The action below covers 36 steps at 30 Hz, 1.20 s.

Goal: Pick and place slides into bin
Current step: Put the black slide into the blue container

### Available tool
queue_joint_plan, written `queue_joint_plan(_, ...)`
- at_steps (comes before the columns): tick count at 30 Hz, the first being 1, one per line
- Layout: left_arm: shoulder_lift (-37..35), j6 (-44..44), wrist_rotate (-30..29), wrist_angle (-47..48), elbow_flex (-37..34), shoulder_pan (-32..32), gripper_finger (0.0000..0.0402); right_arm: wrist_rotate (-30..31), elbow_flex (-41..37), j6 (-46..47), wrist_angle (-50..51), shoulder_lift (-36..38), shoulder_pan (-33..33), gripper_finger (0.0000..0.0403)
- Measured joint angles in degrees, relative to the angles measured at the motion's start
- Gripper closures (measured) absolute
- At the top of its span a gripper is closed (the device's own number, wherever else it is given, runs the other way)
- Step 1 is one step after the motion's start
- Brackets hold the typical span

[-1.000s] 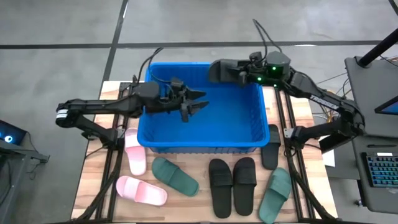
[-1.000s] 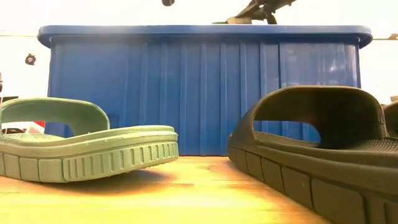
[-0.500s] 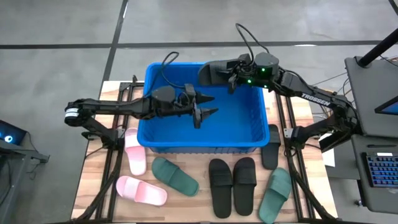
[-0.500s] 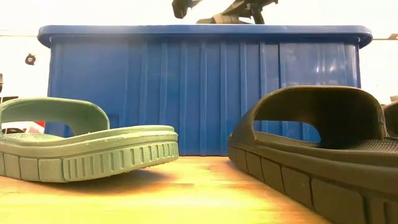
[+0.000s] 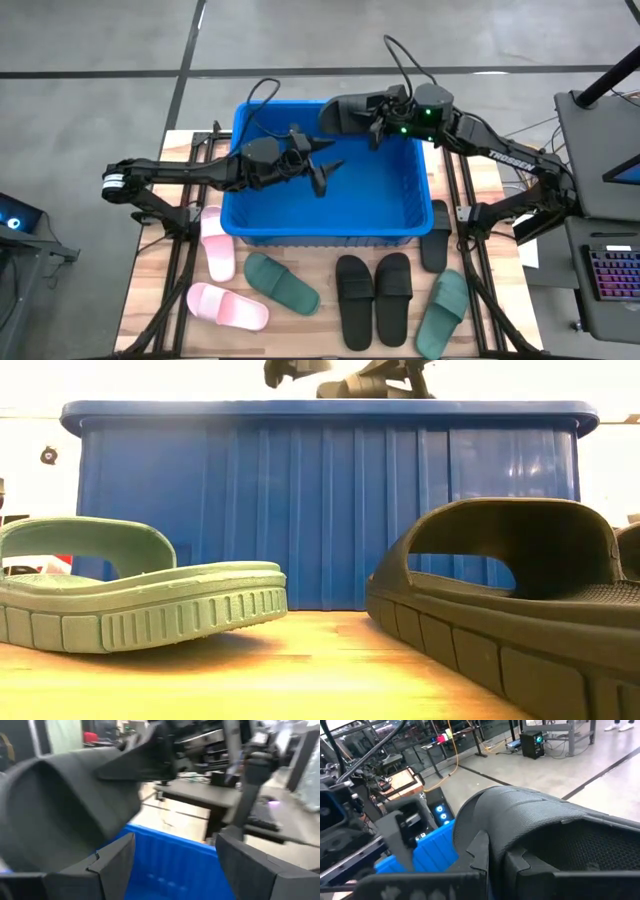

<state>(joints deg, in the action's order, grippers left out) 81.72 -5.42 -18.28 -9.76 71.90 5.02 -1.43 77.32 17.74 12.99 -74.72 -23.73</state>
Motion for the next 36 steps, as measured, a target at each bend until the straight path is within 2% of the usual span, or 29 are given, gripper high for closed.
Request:
queue_joint_plan(4,0.3,1.6,-2.3,-0.3,0.0,0.2,0.014,0.0,-0.1,-0.6,-0.1,0.0,0.7,0.0394)
queue_joint_plan(13,0.8,-0.4,-3.0,-0.3,0.0,2.2,0.014,0.2,-0.1,-2.0,-3.6,-0.7,3.4,0.0394)
queue_joint_plan(18,0.8,-6.1,0.5,-0.3,0.0,3.6,0.014,0.4,-0.1,-2.8,-4.8,-0.8,4.6,0.0394)
queue_joint_plan(22,0.7,-6.3,4.7,-1.0,0.2,4.0,0.014,0.3,-0.2,-2.8,-4.8,-0.8,5.0,0.0394)
queue_joint_plan(29,0.7,-7.0,5.7,-4.3,0.3,4.5,0.014,0.3,-0.3,-3.9,-5.4,-0.7,6.3,0.0394)
queue_joint_plan(34,0.6,-13.6,6.3,-4.7,-0.3,6.0,0.014,0.6,-0.3,-4.4,-5.2,-0.8,7.2,0.0394)
queue_joint_plan(36,0.6,-13.8,6.3,-4.6,-0.3,6.1,0.014,0.5,-0.3,-4.3,-5.2,-0.8,7.3,0.0394)
